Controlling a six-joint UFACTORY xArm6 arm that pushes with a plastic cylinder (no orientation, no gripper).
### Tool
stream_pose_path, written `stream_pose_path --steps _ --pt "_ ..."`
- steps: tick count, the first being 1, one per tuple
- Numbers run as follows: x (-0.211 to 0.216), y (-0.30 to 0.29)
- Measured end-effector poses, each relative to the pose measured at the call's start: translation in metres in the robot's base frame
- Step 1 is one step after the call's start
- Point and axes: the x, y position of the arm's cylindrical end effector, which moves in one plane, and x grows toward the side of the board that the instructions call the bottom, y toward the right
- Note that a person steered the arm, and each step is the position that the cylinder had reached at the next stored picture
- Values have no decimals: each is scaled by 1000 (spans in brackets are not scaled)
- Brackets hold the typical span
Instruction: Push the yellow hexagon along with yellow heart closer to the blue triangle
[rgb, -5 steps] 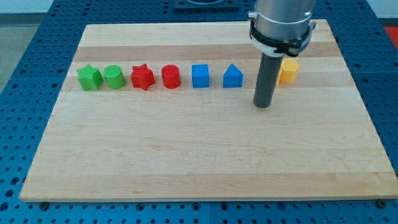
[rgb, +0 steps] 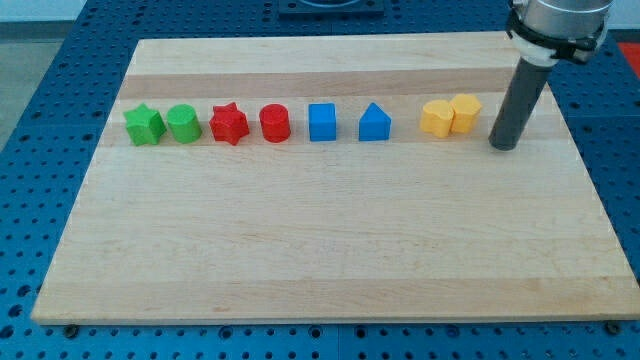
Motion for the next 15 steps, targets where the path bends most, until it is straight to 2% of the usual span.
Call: stream_pose_path --steps 3,7,10,15 --pt "-46 15" --pt "-47 -12" --pt "-31 -31" --pt "-19 -38"
